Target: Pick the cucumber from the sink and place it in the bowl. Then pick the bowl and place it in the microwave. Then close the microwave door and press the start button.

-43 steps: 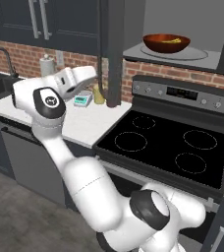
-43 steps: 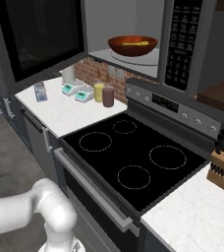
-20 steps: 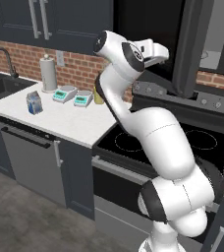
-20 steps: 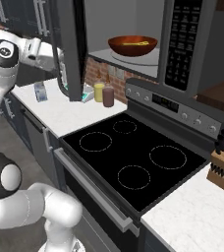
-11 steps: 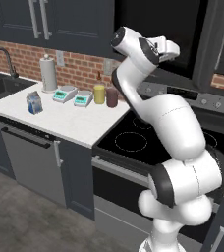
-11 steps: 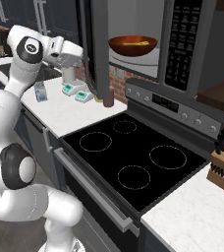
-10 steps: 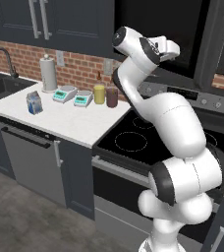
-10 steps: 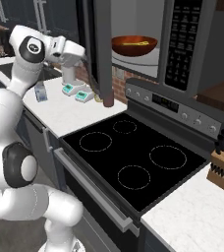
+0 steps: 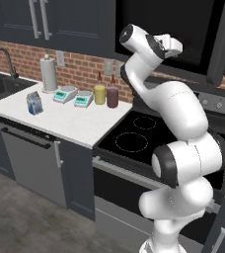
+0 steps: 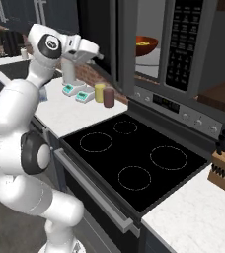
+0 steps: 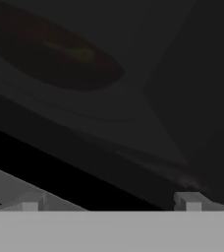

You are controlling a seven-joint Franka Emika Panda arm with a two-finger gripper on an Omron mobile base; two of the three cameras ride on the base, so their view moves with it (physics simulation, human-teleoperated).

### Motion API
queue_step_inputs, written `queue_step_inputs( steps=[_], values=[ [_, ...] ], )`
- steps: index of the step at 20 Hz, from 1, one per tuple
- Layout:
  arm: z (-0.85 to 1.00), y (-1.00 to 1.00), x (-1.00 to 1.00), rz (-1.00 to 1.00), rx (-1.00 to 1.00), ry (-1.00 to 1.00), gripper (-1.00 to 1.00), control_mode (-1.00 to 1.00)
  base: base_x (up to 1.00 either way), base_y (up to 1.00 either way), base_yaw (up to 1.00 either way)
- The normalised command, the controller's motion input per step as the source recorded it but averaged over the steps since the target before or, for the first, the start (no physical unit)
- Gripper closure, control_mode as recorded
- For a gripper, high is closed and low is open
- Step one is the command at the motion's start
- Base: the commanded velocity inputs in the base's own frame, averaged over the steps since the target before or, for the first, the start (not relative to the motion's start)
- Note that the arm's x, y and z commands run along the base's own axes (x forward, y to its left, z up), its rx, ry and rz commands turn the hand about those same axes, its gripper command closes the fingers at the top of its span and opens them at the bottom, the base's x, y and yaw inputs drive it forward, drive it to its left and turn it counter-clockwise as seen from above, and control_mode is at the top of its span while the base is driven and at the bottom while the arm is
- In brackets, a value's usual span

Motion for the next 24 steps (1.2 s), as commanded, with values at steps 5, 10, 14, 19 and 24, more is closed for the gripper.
queue_step_inputs(
  steps=[5,10,14,19,24],
  values=[
    [0.00,-0.40,0.30,0.00,0.03,0.00,-1.00,-1.00,0.00,0.00,0.00],
    [0.00,-0.39,0.29,0.00,0.02,-0.03,-1.00,-1.00,0.00,0.00,0.00],
    [0.00,-0.40,0.38,0.00,0.02,-0.02,-1.00,-1.00,0.00,0.00,0.00],
    [0.00,-0.48,0.47,0.00,0.03,0.00,-1.00,-1.00,0.00,0.00,0.00],
    [-0.07,-0.49,0.59,0.01,0.03,0.00,-1.00,-1.00,0.00,0.00,0.00]
  ],
)
